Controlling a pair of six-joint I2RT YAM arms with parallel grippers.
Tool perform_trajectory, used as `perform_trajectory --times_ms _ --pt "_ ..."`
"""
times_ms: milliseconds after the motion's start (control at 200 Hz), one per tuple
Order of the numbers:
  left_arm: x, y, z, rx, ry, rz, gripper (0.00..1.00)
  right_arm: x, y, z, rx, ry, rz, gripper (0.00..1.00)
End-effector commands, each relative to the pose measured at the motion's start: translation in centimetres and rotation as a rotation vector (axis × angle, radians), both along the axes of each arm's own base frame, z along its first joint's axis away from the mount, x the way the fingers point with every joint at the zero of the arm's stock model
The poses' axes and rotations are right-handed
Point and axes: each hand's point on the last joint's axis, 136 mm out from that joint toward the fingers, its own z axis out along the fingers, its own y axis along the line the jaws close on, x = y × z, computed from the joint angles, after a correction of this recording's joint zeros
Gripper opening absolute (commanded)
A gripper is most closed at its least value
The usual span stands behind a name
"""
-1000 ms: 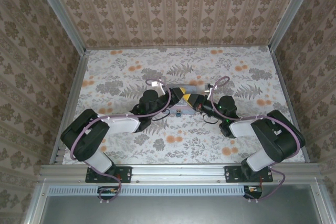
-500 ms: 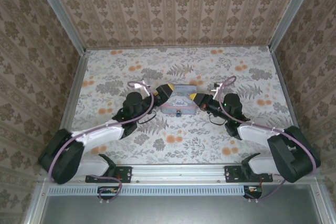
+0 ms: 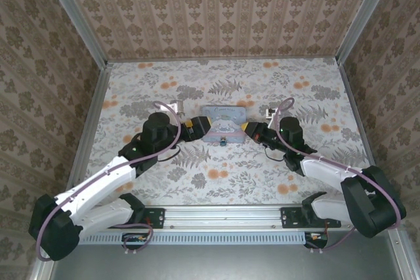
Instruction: Unlock the padlock with the key
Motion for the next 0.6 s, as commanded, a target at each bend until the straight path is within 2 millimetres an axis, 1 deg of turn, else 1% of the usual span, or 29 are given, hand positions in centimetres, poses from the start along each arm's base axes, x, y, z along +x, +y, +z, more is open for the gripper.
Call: perform_trajectory --times_ms 0,130,270,415,545,595 --pt "-1.2 0.0 -1.5 0.15 0.015 -0.086 1.0 1.0 -0.4 0.6 -0.034 -0.029 -0.028 0.0" --pt "-1.9 -0.8 -3.1 0.202 0.047 -0.124 1.0 1.7 0.4 1.3 -0.035 -0.034 0.007 0.0" --pt "-2.7 -2.4 -4.7 0.263 0.054 -0.179 1.0 2.4 0.9 2.2 -0.037 -0.045 0.026 0.0" --pt "-3.3 -3.6 -6.5 0.333 0.027 -0.216 1.0 2.6 0.8 2.8 -0.029 -0.05 0.014 0.0" --pt "-3.0 -4.3 -8.0 0.347 0.017 -0.215 1.0 2.8 0.3 3.4 -0.026 -0.052 -0.026 0.0" --pt "-3.0 -4.6 -8.6 0.349 0.013 -0.218 1.0 3.0 0.1 3.3 -0.034 -0.046 -0.038 0.0"
